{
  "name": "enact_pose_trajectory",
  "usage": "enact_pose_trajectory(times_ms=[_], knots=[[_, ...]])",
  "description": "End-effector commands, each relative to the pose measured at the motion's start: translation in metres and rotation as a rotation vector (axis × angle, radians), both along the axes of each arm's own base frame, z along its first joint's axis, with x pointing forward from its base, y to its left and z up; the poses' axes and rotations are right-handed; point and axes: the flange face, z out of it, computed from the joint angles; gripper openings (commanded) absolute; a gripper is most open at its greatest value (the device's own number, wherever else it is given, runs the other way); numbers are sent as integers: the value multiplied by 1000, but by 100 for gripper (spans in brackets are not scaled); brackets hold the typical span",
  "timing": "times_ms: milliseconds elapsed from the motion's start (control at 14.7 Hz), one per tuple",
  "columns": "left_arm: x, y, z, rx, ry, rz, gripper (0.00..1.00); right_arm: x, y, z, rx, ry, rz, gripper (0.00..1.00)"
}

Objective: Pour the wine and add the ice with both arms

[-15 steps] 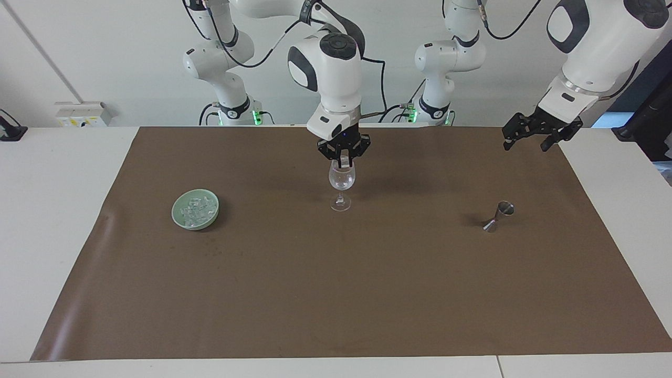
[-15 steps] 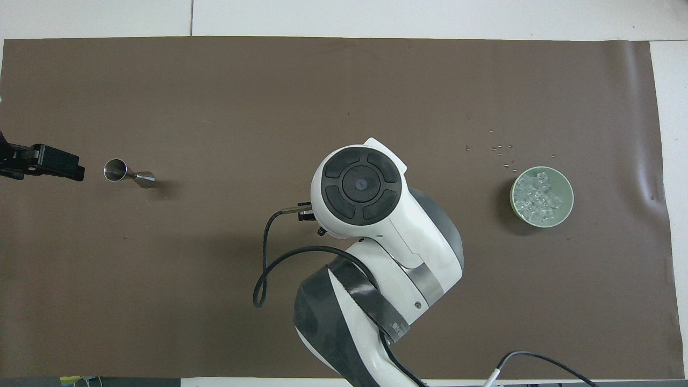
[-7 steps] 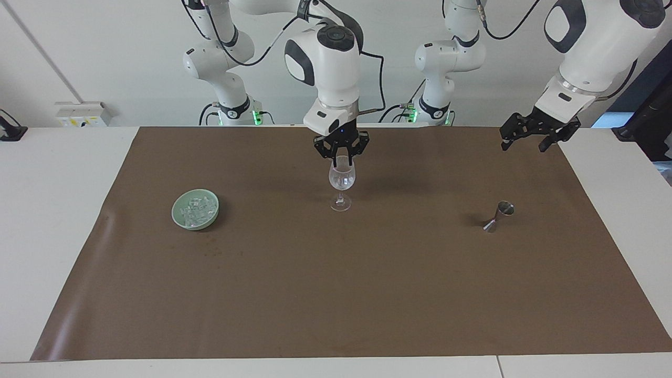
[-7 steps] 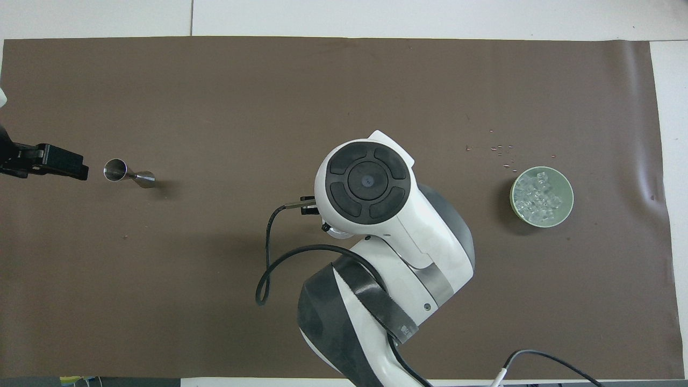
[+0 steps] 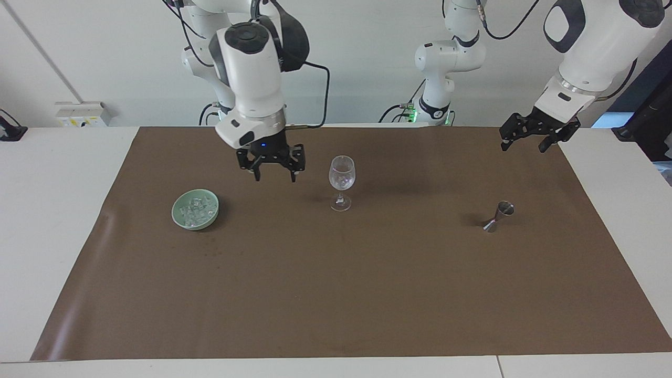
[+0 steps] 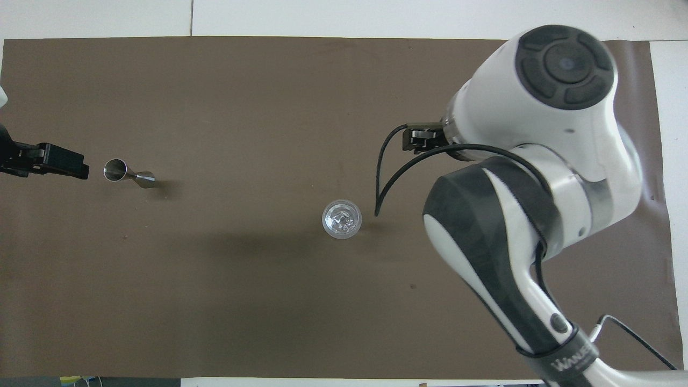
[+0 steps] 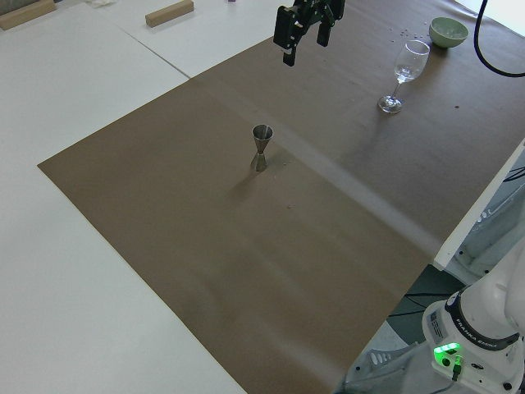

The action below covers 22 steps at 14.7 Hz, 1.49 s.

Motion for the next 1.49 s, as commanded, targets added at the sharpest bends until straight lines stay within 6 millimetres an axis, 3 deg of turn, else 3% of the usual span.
enact_pose_trajectory(times_ms=[0, 136, 272, 407, 611, 883, 951, 1019, 1222, 1426], knots=[[-5, 2, 2, 18, -12, 1, 100, 8, -51, 6, -14, 7, -3, 100], [-4, 7, 2, 18, -18, 7, 100, 9, -93, 21, -15, -8, -33, 100], [-3, 8, 3, 20, -29, 3, 100, 5, -149, 32, -12, -6, -34, 100], [-2, 7, 3, 38, -39, -3, 100, -7, -176, 42, -18, 7, 0, 100], [-1, 7, 0, 41, -45, -2, 100, -18, -199, 44, -24, 57, -25, 100], [-1, 6, 0, 45, -49, 31, 100, -40, -196, 60, -30, 105, 13, 100], [-1, 6, -1, 45, -44, 33, 100, -51, -187, 61, -31, 118, 32, 100], [-2, 6, 0, 45, -46, 30, 100, -63, -191, 61, -29, 126, 27, 100], [-3, 5, 1, 45, -46, 30, 100, -63, -209, 61, -22, 114, 41, 100], [-4, 6, 1, 42, -35, 23, 100, -68, -210, 62, -31, 113, 44, 100]])
